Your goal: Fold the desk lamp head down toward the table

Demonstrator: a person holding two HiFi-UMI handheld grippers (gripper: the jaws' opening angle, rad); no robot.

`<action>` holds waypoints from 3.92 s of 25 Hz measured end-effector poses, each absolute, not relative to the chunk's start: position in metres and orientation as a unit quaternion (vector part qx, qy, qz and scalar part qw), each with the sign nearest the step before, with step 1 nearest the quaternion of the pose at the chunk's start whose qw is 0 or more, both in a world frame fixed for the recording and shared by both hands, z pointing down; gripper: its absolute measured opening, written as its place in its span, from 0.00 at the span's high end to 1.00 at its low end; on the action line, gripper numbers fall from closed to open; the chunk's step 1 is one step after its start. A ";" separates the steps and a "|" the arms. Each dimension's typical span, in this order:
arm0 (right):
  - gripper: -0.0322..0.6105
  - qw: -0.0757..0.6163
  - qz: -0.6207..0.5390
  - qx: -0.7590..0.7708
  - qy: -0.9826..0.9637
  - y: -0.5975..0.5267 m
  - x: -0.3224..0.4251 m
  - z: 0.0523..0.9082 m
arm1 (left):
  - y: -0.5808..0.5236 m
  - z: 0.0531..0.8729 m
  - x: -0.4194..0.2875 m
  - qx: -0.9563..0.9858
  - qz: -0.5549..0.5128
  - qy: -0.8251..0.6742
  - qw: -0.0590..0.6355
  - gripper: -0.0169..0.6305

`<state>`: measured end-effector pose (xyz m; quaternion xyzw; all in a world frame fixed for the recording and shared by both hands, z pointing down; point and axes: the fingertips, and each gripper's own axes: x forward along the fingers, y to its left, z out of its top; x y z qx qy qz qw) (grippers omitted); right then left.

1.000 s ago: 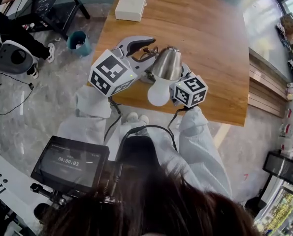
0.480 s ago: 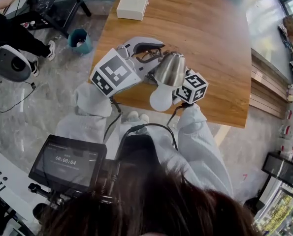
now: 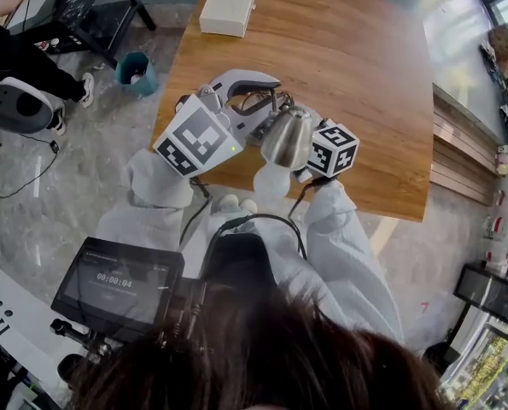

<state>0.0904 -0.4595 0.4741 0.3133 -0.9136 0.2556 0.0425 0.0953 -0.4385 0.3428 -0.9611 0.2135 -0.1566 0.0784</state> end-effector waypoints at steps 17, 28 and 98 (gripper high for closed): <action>0.75 0.044 0.271 0.310 -0.910 -0.469 0.084 0.479 | -0.394 0.407 0.088 -0.845 -0.313 0.205 0.382 0.82; 0.75 0.051 0.268 0.294 -0.916 -0.468 0.086 0.479 | -0.397 0.451 0.091 -0.632 -0.403 0.208 0.628 0.77; 0.95 0.016 0.094 0.495 -0.864 -0.394 0.110 0.330 | -0.420 0.322 0.026 -0.836 -0.174 0.519 0.044 0.97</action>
